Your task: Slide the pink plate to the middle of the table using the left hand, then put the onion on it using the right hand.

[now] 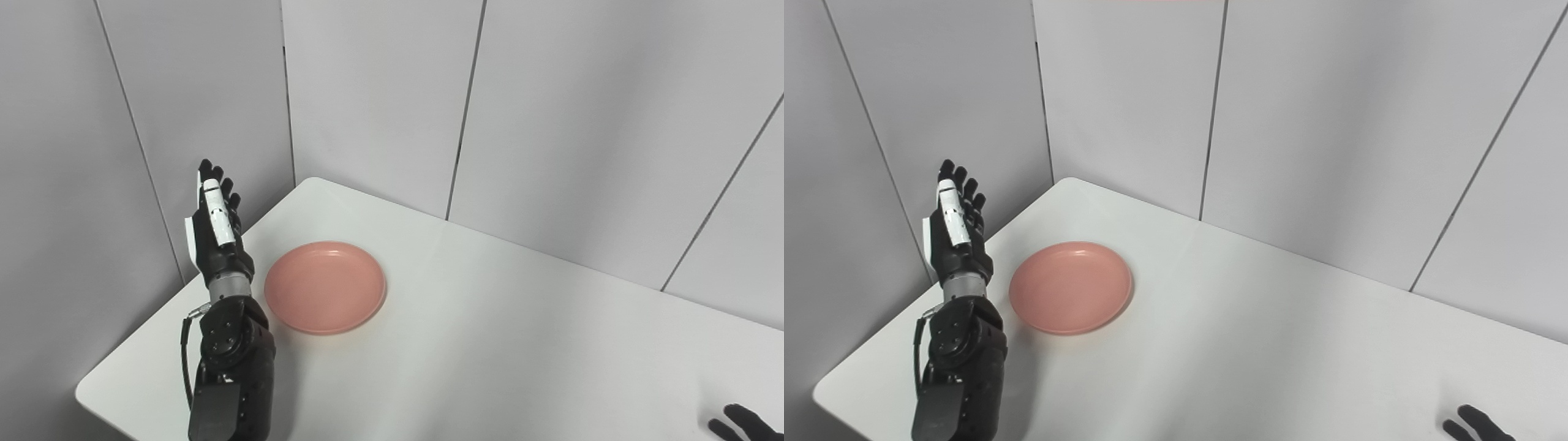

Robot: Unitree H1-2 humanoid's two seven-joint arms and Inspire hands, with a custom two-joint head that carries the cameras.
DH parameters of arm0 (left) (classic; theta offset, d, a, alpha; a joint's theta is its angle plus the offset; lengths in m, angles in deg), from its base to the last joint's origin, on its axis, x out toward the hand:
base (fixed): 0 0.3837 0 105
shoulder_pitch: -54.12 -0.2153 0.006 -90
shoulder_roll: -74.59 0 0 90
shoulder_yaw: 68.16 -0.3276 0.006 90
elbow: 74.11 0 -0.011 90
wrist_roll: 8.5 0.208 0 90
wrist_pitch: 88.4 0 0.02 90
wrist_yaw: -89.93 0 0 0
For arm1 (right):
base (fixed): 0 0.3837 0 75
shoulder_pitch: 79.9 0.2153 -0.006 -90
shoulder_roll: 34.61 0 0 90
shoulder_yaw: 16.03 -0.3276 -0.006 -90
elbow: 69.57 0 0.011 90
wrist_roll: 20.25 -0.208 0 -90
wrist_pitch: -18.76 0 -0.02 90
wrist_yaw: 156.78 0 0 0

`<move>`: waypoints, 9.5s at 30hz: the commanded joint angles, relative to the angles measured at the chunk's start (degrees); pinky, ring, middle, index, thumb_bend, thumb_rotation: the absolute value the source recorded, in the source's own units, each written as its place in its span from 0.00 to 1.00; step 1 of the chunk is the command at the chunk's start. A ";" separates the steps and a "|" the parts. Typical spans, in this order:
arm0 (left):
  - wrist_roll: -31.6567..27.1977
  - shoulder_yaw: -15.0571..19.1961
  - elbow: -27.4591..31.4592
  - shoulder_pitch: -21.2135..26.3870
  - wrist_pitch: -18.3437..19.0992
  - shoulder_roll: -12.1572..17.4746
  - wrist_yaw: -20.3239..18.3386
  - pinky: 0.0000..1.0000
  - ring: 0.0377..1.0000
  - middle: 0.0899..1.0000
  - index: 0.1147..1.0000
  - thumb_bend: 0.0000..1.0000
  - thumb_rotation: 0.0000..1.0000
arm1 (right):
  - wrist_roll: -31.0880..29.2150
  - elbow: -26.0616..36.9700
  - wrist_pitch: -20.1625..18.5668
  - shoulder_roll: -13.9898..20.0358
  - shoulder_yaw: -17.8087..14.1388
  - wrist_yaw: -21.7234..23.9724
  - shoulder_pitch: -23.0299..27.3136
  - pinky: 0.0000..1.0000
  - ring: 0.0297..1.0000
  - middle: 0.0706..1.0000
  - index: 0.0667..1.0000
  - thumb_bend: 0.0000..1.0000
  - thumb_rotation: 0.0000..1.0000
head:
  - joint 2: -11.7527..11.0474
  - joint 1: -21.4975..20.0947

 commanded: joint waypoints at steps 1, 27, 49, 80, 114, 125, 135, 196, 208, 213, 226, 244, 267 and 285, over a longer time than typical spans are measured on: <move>0.46 -0.59 0.29 0.60 -2.65 0.85 -0.82 0.97 0.94 0.95 0.92 0.38 1.00 | -0.36 0.46 -1.37 0.29 -0.23 0.11 -0.10 0.40 0.73 0.77 0.67 0.48 0.81 | 0.07 0.06; 0.48 -0.81 -6.01 0.69 -1.89 0.97 0.99 0.97 0.95 0.95 0.93 0.38 1.00 | -1.25 1.90 -3.26 0.61 -0.37 0.53 -0.20 0.40 0.74 0.78 0.67 0.57 0.77 | 0.38 1.32; -1.99 -1.19 -6.23 -1.07 2.31 2.19 -0.87 0.97 0.95 0.95 0.92 0.35 1.00 | -1.43 2.36 -3.40 0.99 -0.35 0.50 -0.53 0.42 0.73 0.77 0.66 0.59 0.76 | 1.25 1.58; -7.69 -4.13 -11.69 -1.78 4.86 3.69 -10.02 0.95 0.94 0.94 0.92 0.35 1.00 | -1.57 2.98 -3.99 1.11 -0.45 0.49 -0.62 0.40 0.73 0.77 0.65 0.59 0.77 | 2.12 1.13; -6.39 -13.15 -17.61 1.22 5.41 3.20 -16.52 0.94 0.93 0.93 0.90 0.34 1.00 | -1.01 3.87 -2.76 0.05 0.13 0.12 -1.54 0.78 0.92 0.93 0.84 0.77 0.81 | 4.02 -2.35; -5.65 -15.07 -17.66 1.91 5.94 1.77 -16.78 0.92 0.92 0.92 0.90 0.36 1.00 | -0.04 5.20 -3.89 -0.46 0.44 -0.87 -2.06 0.84 0.91 0.92 0.86 0.83 0.81 | 5.06 -3.73; -6.20 -16.16 -14.03 0.29 5.89 0.32 -17.95 0.97 0.96 0.95 0.93 0.37 1.00 | -1.44 11.91 -8.90 -2.16 1.17 -1.45 -4.08 0.99 0.99 0.99 0.98 0.49 0.91 | 9.16 -19.38; -0.98 -26.43 -16.50 5.47 9.50 -1.04 -25.30 0.93 0.94 0.94 0.91 0.36 1.00 | 5.88 13.10 -7.69 -7.84 6.02 -4.05 -6.27 1.00 1.00 1.00 1.00 0.13 1.00 | 8.79 -30.44; -0.88 -27.42 -18.08 6.04 9.90 -1.96 -26.17 0.94 0.94 0.94 0.91 0.37 1.00 | 6.76 11.90 -6.68 -8.55 6.55 -4.22 -6.34 1.00 1.00 1.00 1.00 0.18 1.00 | 9.25 -32.47; -1.04 -27.92 -18.31 6.05 9.82 -2.51 -26.81 0.93 0.94 0.93 0.91 0.37 1.00 | 7.16 11.64 -6.63 -9.25 6.47 -4.91 -6.19 1.00 1.00 1.00 1.00 0.17 1.00 | 9.51 -33.96; 1.77 -29.81 -18.23 5.09 8.13 -5.20 -25.69 0.92 0.93 0.93 0.91 0.42 1.00 | 8.40 11.17 -6.42 -10.14 7.19 -5.70 -6.14 1.00 1.00 1.00 1.00 0.20 1.00 | 10.26 -36.55; 2.27 -31.65 -15.54 3.06 7.72 -7.57 -26.05 0.94 0.94 0.95 0.93 0.44 1.00 | 8.61 9.49 -4.72 -12.14 7.24 -6.91 -5.72 1.00 1.00 1.00 1.00 0.20 1.00 | 10.55 -39.63; 5.39 -34.10 -12.40 1.95 9.45 -14.19 -22.97 0.98 0.97 0.97 0.95 0.41 1.00 | 8.69 8.32 -4.60 -13.31 7.40 -8.10 -5.59 1.00 1.00 1.00 1.00 0.20 1.00 | 11.09 -42.89; 7.23 -34.70 -13.80 3.22 8.76 -15.93 -21.95 0.96 0.96 0.97 0.95 0.40 1.00 | 10.41 8.85 -6.87 -13.92 8.05 -9.45 -4.62 1.00 1.00 1.00 1.00 0.24 1.00 | 14.66 -46.18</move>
